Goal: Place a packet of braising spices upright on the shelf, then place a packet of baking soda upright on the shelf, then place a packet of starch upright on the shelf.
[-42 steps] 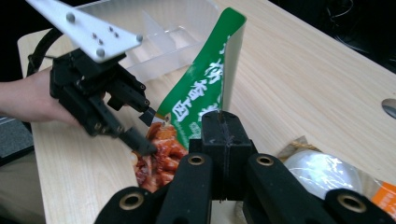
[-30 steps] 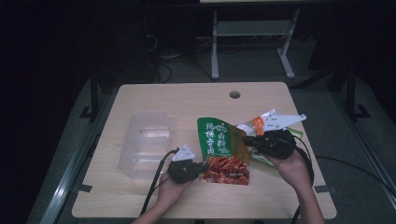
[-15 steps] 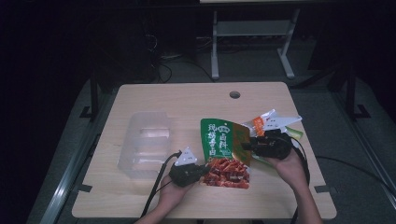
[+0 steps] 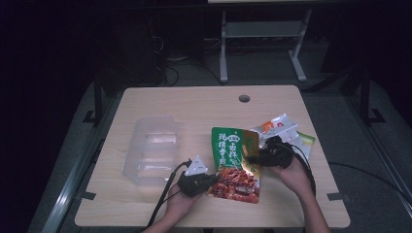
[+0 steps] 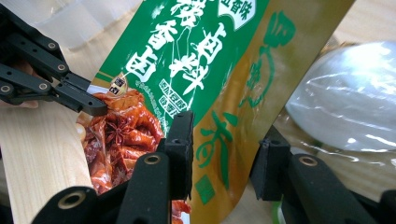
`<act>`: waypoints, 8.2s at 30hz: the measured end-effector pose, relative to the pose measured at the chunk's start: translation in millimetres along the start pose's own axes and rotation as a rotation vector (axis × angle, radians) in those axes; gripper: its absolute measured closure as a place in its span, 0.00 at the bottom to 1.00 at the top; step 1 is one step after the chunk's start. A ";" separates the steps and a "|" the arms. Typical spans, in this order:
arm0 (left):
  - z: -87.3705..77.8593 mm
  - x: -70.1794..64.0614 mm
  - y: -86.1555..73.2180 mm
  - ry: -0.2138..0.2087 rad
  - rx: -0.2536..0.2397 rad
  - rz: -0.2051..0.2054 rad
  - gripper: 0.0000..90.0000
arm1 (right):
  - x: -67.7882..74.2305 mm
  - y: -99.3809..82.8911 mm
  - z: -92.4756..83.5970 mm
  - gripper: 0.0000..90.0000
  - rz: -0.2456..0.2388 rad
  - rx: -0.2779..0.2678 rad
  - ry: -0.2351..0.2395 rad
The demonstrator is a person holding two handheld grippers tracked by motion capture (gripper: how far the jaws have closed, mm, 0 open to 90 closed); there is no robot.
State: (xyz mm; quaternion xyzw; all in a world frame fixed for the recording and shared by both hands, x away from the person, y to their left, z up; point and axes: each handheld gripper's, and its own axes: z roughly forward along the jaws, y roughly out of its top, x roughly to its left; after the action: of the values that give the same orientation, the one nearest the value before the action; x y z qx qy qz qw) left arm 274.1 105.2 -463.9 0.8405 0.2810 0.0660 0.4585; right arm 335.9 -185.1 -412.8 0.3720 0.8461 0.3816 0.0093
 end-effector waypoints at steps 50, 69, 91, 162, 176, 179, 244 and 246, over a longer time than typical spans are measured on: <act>-33.7 -0.9 -1.4 0.039 -0.009 0.054 0.41 | 45.5 49.0 -48.5 1.00 -0.183 -0.190 0.010; -35.5 -1.9 1.2 0.037 -0.016 0.062 0.37 | 57.6 74.7 -46.1 1.00 -0.235 -0.167 0.013; -36.5 -16.0 2.4 0.009 -0.007 0.082 0.34 | 68.9 119.7 -58.3 1.00 -0.277 -0.227 0.029; -66.2 -18.1 -13.8 0.007 0.007 0.145 0.31 | 106.7 254.9 123.9 1.00 -0.283 -0.280 0.185; -63.5 -20.3 -13.3 0.004 0.015 0.156 0.31 | 81.5 221.9 138.7 1.00 -0.281 -0.251 0.167; -62.9 -20.4 -13.2 0.004 0.015 0.157 0.31 | 79.5 218.5 138.5 1.00 -0.292 -0.239 0.159; -44.8 -16.1 -11.6 -0.003 0.048 0.150 0.29 | 14.8 128.7 27.1 0.44 -0.129 -0.113 0.035; -44.4 -16.5 -11.8 -0.005 0.049 0.148 0.29 | 13.0 124.1 22.9 0.44 -0.118 -0.108 0.027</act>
State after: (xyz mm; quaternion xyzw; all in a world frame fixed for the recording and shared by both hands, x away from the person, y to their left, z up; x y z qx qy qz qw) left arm 239.1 133.9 -445.7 0.8701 0.2185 0.0910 0.4323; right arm 410.6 -108.6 -344.6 0.3153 0.8448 0.4305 0.0403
